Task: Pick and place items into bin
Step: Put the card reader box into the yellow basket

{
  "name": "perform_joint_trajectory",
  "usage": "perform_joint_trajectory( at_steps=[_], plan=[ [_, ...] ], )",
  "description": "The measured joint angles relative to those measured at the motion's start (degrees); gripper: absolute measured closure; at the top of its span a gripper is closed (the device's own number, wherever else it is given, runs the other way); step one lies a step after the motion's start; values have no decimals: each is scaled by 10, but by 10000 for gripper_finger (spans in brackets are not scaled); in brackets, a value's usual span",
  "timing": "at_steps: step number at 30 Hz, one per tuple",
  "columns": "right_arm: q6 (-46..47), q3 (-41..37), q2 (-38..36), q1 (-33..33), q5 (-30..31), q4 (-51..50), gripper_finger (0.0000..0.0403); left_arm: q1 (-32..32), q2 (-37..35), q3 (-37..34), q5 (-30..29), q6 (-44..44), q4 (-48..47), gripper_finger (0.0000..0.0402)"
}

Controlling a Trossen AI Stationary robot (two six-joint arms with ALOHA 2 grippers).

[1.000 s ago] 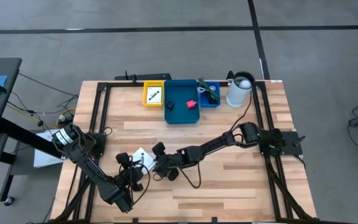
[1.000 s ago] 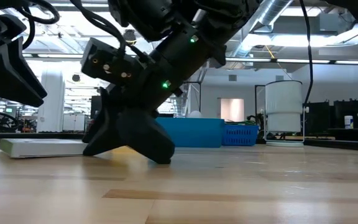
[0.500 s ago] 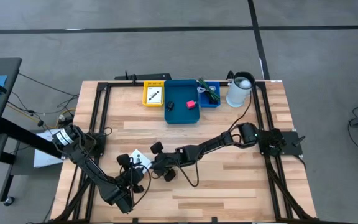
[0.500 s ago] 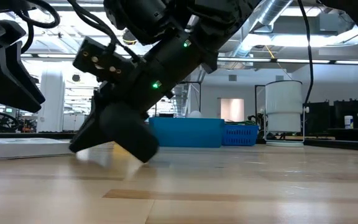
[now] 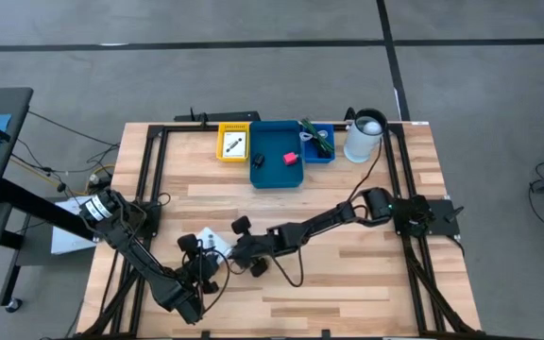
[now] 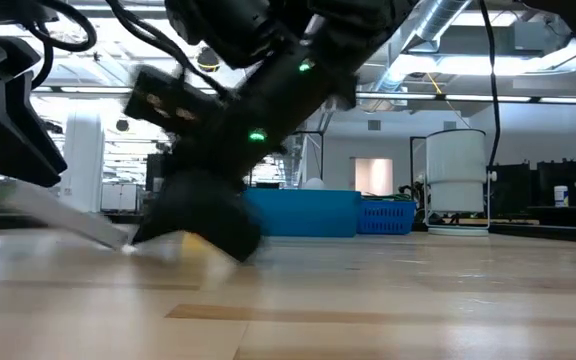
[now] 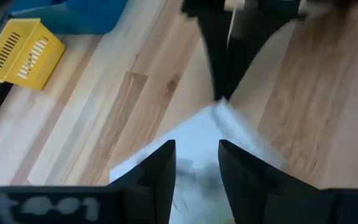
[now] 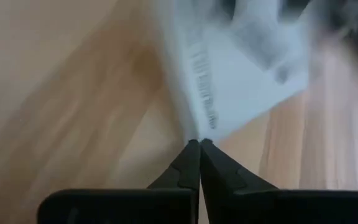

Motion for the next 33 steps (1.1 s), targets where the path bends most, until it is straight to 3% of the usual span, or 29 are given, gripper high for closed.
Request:
perform_joint_trajectory(
  at_steps=[14, 22, 29, 33],
  plan=[
    [-28, -10, -75, 24, 102, -202, 402, -4, 0, 0, 5, -3, 4, 287],
    [-24, -10, -72, 25, 102, -173, 402, 0, -1, -19, 25, 0, 14, 287],
    [-79, -10, -72, 37, 112, -76, 402, 3, -1, -31, 36, 2, 32, 287],
    [-78, -9, -72, 26, 83, -65, 403, 3, -1, -31, 35, 2, 39, 287]
  ],
)
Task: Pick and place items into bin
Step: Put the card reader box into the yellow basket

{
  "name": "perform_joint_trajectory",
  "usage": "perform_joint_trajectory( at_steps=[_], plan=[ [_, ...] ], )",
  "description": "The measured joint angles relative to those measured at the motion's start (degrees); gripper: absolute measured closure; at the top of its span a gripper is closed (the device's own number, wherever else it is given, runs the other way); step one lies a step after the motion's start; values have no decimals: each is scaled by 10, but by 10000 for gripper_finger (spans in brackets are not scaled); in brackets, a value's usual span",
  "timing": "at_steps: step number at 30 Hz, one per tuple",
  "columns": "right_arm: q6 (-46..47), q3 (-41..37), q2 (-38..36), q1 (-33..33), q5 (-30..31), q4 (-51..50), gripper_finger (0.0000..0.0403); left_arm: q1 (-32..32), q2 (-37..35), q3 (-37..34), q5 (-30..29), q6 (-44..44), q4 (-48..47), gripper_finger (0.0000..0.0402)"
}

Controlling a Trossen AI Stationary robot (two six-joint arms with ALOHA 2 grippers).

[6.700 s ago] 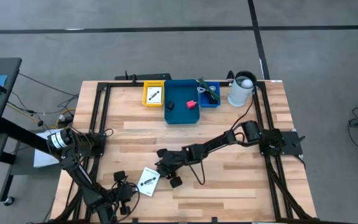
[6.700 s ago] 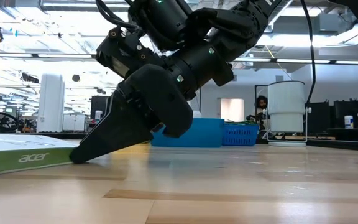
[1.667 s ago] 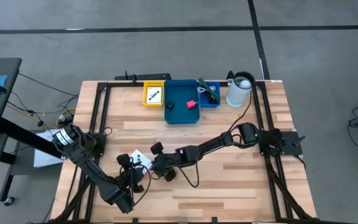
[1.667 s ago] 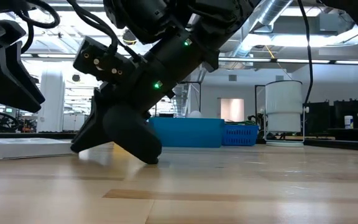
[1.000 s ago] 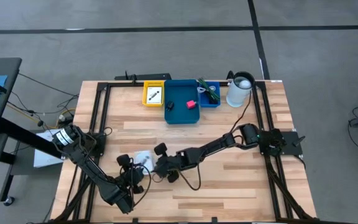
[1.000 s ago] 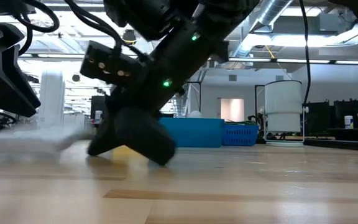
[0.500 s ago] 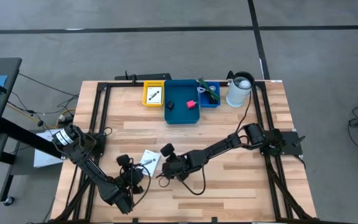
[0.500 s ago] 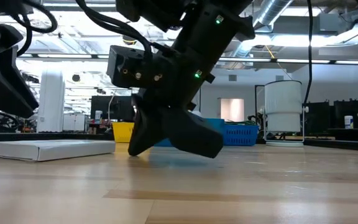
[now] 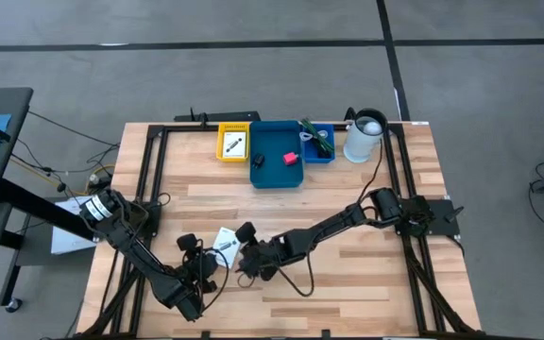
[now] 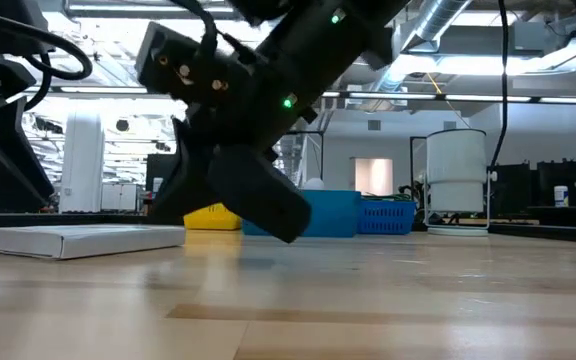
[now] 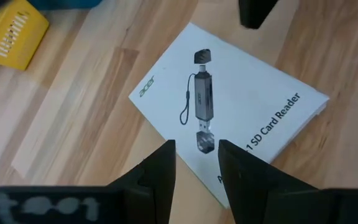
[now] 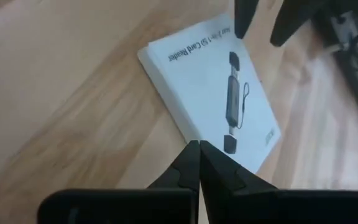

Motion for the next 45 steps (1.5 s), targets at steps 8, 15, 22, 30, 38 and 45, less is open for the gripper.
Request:
perform_joint_trajectory(
  at_steps=[8, 15, 22, 30, 38, 45],
  plan=[
    [17, 5, 34, -34, -44, 58, 403, 0, 0, 0, 0, 20, 12, 287],
    [44, 7, 55, -39, -64, 51, 403, 0, 0, 0, -4, 20, 11, 287],
    [51, 3, 55, -38, -80, 39, 403, 0, 0, 0, 0, 23, 11, 287],
    [51, 3, 55, -37, -78, 38, 403, -17, 0, 36, -66, 24, -9, 287],
    [51, 3, 55, -31, -73, 39, 403, -77, 0, 120, -120, -161, -308, 287],
    [44, 12, 56, -23, -72, 39, 403, -116, 0, 73, -42, -232, -311, 287]
  ],
)
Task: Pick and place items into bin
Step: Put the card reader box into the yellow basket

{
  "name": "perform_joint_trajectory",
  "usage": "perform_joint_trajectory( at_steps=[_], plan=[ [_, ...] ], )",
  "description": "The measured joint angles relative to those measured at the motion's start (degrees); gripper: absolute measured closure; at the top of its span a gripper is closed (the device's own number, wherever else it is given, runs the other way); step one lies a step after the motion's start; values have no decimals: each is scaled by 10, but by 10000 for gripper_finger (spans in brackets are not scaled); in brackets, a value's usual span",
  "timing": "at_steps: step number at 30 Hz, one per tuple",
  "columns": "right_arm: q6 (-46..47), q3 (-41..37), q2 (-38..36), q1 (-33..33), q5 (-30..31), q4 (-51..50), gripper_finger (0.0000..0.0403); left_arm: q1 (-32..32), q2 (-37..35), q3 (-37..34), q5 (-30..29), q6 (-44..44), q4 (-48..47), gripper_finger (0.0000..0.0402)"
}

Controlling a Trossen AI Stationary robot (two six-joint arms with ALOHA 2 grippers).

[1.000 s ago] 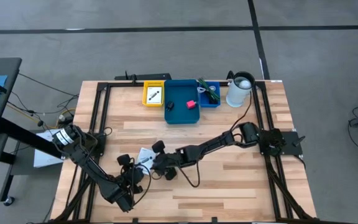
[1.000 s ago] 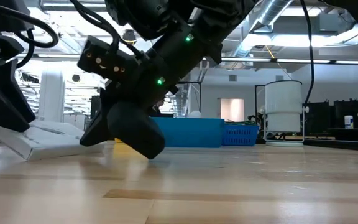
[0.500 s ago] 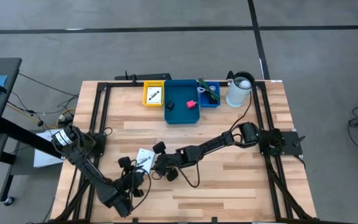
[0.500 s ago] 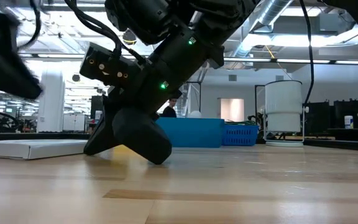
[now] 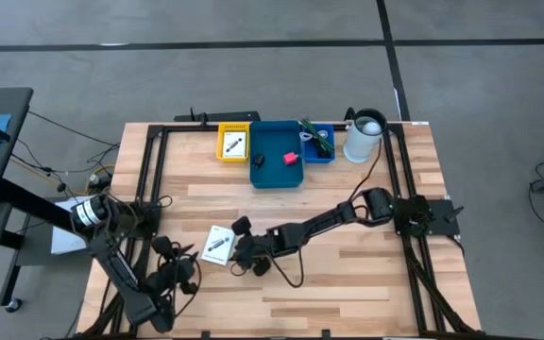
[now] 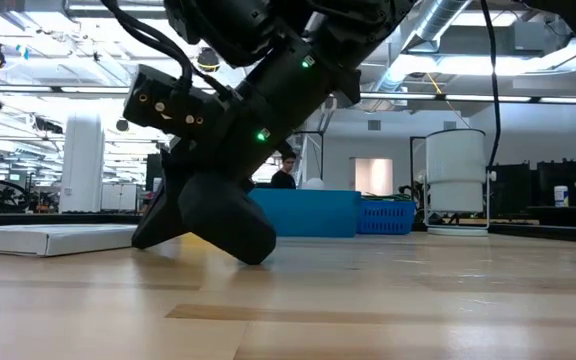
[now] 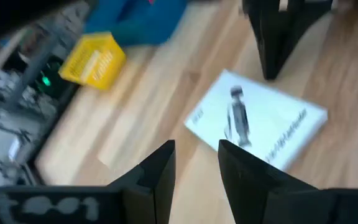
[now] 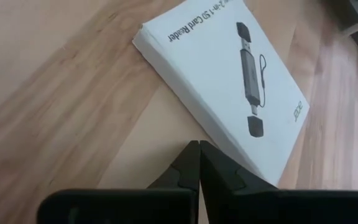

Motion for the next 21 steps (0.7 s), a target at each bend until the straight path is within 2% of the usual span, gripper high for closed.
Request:
perform_joint_trajectory(
  at_steps=[8, 15, 21],
  plan=[
    [-28, 60, 6, 16, 9, -61, 403, 0, 0, -46, 32, -13, 102, 287],
    [-29, 76, 7, 25, 11, -96, 403, 0, -5, -62, 58, -129, 106, 288],
    [-30, 77, 6, 27, 20, -103, 403, 0, -82, -90, 34, -171, 144, 288]
  ],
)
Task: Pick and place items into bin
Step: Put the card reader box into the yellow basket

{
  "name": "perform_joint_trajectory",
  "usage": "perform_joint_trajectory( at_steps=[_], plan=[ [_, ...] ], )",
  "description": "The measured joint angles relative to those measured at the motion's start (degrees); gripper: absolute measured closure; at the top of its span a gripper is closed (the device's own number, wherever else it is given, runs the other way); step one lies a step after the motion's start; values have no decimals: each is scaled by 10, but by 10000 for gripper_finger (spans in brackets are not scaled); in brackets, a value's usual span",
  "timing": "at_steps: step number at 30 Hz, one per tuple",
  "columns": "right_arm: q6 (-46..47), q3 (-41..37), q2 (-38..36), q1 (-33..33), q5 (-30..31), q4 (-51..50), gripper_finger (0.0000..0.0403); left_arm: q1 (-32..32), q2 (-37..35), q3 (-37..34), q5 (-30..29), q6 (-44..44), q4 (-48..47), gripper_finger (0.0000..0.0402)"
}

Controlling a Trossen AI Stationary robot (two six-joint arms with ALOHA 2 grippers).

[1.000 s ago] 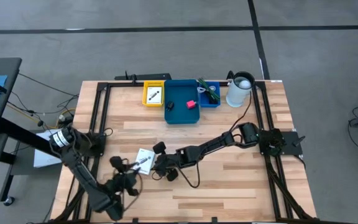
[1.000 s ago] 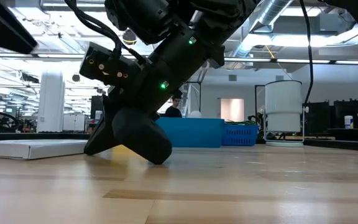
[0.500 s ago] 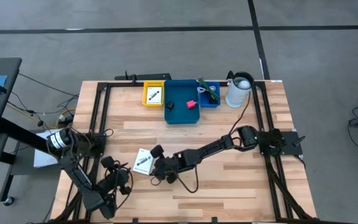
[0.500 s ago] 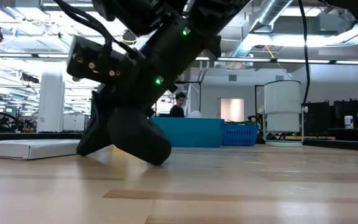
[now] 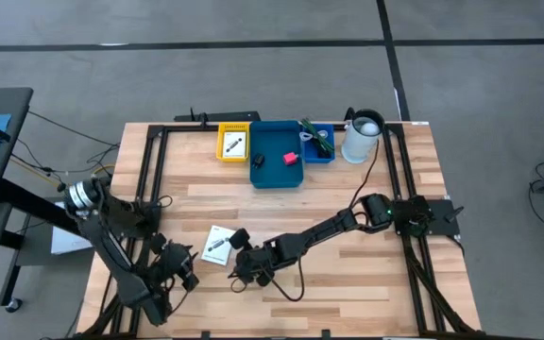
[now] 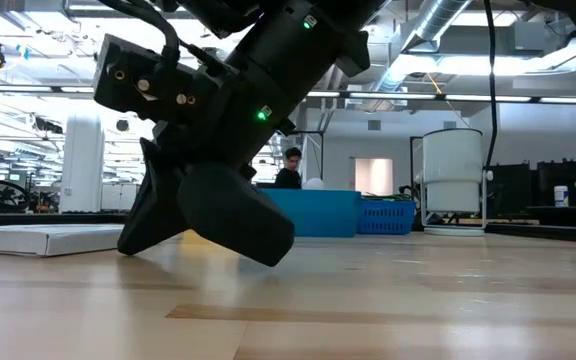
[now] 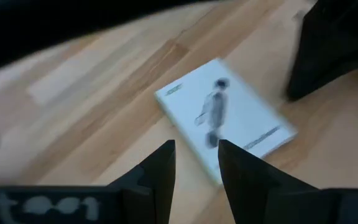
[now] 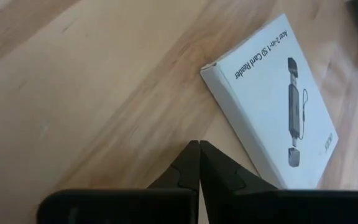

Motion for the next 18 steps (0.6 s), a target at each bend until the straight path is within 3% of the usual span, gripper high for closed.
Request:
perform_joint_trajectory(
  at_steps=[11, 18],
  plan=[
    [-1, 0, 0, 0, 44, 10, 403, 0, -243, -205, -55, 46, 261, 288],
    [-16, 0, -1, 10, 55, 18, 403, 2, -318, -291, -99, 92, 376, 288]
  ],
)
